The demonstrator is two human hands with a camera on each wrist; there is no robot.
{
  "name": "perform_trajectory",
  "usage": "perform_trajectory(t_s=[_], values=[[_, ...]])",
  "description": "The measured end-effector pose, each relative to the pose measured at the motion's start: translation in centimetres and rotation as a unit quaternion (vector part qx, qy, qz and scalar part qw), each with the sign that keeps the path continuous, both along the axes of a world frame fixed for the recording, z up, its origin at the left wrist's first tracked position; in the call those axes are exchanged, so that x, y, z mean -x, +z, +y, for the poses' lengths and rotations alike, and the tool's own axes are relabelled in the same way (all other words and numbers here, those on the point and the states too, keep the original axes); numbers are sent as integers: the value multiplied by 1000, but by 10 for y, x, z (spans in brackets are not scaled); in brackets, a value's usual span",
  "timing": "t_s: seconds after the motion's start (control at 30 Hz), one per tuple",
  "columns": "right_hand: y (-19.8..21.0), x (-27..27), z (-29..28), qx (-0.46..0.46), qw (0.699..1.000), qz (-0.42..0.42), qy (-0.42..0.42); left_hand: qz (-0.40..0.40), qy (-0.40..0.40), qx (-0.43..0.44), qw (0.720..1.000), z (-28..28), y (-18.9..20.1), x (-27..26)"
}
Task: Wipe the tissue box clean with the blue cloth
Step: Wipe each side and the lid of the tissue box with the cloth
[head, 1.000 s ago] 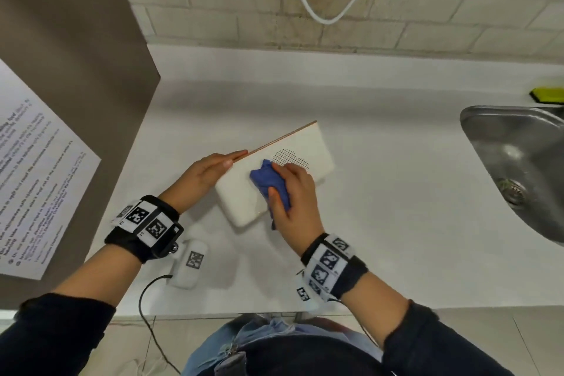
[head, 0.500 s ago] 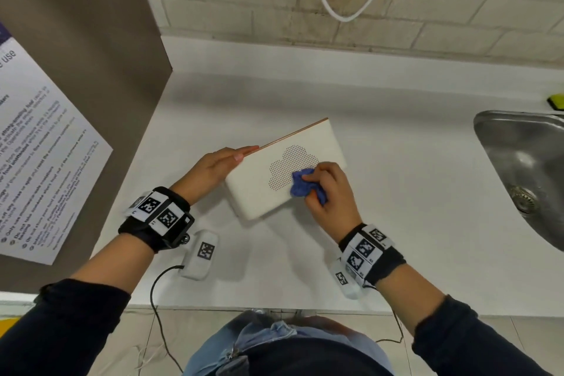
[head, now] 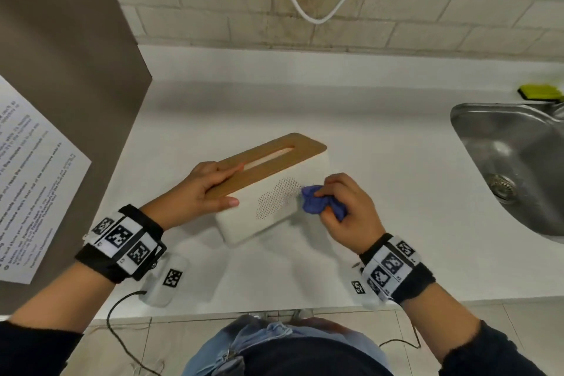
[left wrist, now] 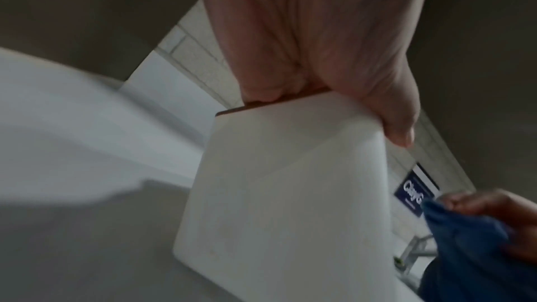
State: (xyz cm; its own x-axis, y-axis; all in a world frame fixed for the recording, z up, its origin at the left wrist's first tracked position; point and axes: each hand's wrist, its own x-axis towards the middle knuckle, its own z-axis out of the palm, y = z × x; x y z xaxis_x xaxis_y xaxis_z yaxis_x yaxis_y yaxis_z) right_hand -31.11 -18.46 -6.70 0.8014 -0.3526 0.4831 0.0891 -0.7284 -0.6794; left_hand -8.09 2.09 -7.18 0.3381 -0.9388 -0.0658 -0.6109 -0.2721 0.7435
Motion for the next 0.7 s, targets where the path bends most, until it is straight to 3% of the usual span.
perform_trajectory(t_s=[0.1,0.23,0.33,0.43,0.53,0.63,0.7], values=[[9,18,-21,-86,988,-70,-106,-91,-49,-30,994,7,-1,-5],[12,26,-27,-117,982,-80,-129,-145,-89,-50,984,14,2,-22],[8,24,-25,-112,985,-62,-113,-247,-31,-57,967,4,15,-21],[1,22,-23,-117,987,-49,-103,-229,31,-46,972,-31,26,28],[-4,22,-23,-126,986,-41,-99,-264,69,-63,960,-77,9,83],[-6,22,-28,-137,985,-45,-99,-301,165,-61,937,-103,-5,103],[-6,23,-32,-145,982,-52,-105,-314,177,-42,932,-107,-9,106]])
